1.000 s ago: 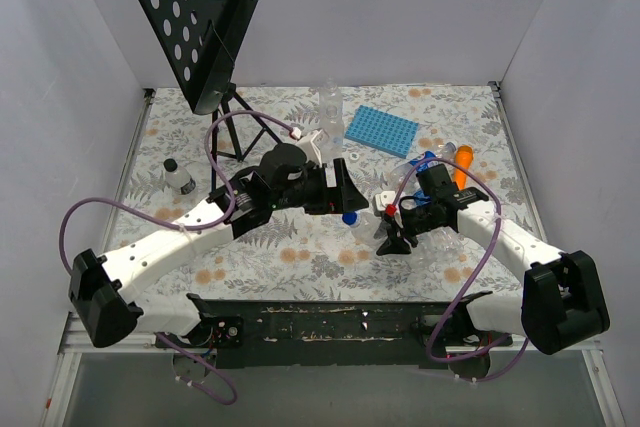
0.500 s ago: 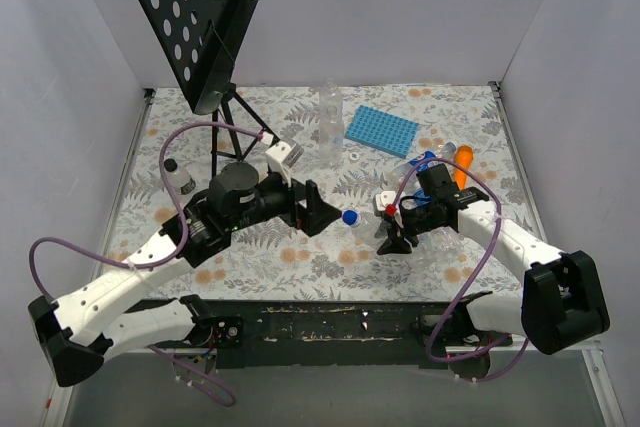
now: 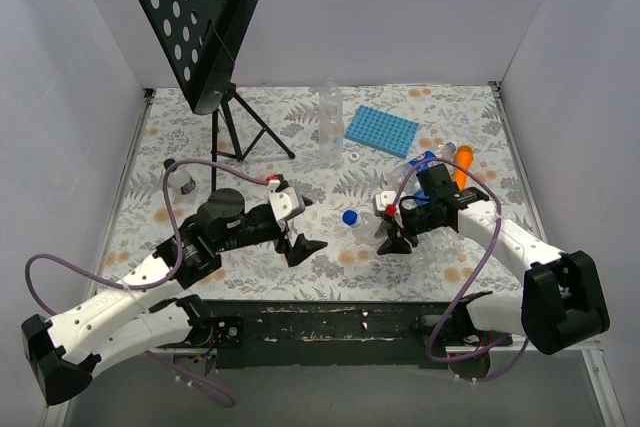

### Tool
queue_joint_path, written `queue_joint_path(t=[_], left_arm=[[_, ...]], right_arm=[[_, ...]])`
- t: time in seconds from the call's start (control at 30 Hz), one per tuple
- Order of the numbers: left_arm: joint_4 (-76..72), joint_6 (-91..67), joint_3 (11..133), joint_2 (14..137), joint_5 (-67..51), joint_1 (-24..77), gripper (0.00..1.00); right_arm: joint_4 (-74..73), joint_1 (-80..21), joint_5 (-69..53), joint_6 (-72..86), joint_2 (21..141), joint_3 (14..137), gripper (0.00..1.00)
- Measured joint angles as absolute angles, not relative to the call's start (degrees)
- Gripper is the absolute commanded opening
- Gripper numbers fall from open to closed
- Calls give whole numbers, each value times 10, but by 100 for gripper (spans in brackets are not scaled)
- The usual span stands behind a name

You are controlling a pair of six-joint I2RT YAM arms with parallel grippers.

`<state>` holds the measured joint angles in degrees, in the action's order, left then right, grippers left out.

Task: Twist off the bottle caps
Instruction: Unscrew the bottle cap from the plastic bottle.

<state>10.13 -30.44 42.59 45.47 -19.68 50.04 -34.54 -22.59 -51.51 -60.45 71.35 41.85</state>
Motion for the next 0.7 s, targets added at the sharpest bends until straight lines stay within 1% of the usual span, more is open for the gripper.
queue_joint_path(t=[0.23,0.7], left_arm=[[79,-269,409,471,-224,500,98],[54,-246,409,488,-252,500,98]], right_arm=[[-346,-226,-515,-604,714,418,6],[-346,-226,-515,-605,714,418,6]])
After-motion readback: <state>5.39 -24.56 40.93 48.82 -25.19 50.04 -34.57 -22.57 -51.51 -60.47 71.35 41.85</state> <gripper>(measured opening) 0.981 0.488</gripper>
